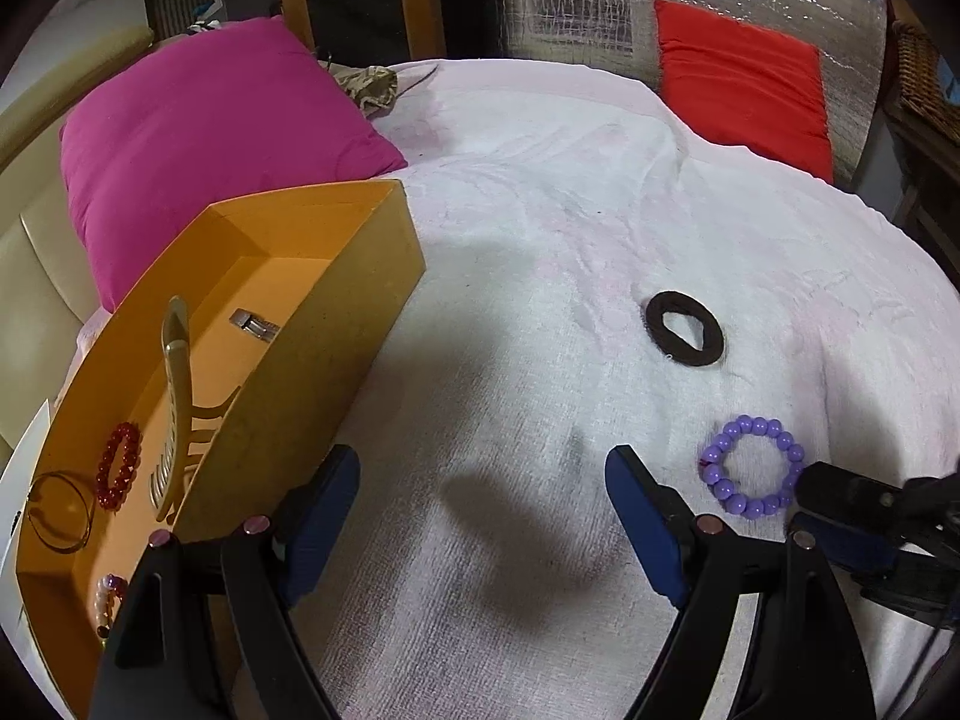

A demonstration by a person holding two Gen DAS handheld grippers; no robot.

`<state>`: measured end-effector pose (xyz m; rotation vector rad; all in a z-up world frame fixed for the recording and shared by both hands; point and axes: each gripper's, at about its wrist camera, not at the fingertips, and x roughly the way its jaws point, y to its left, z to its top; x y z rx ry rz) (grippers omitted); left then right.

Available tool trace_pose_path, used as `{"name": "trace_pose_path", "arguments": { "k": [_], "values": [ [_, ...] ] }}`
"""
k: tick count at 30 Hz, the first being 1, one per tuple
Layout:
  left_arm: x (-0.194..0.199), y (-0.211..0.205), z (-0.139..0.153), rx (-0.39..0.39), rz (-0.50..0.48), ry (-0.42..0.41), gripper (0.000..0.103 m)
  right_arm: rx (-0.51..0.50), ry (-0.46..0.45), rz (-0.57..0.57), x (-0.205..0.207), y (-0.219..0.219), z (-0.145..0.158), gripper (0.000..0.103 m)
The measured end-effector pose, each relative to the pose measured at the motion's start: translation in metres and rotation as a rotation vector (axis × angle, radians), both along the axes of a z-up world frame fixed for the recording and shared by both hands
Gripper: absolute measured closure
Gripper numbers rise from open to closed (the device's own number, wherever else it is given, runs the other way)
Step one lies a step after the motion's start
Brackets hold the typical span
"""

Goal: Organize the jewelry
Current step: 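Grasp the purple bead bracelet with the right tool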

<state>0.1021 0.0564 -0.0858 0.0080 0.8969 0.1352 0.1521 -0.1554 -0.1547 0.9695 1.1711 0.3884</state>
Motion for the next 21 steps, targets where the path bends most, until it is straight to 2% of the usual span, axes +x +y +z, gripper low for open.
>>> {"name": "trace_pose_path", "arguments": {
  "k": [4,5,7,12,16,18,21],
  "values": [
    [0.000,-0.002,0.000,0.000,-0.009,0.001,0.019,-0.052,0.010,-0.059,0.003,-0.007,-0.004,0.067],
    [0.000,-0.002,-0.001,-0.002,-0.012,0.002,0.019,-0.053,0.016,-0.075,0.004,-0.010,-0.007,0.072],
    [0.000,-0.004,-0.001,0.000,-0.015,0.004,0.019,-0.030,0.027,-0.084,0.007,-0.013,-0.012,0.073],
    [0.000,-0.007,-0.003,0.015,-0.023,0.007,0.019,-0.072,-0.003,-0.064,0.020,-0.003,-0.009,0.073],
    [0.002,-0.006,-0.006,0.023,-0.022,0.016,0.019,-0.158,-0.020,-0.032,0.028,0.005,-0.009,0.091],
    [0.003,-0.006,-0.007,0.022,-0.020,0.019,0.019,-0.161,-0.021,-0.030,0.029,0.005,-0.008,0.091],
    [0.004,-0.008,-0.008,0.026,-0.025,0.023,0.019,-0.216,-0.050,-0.019,0.028,0.008,-0.001,0.092]
  ]
}}
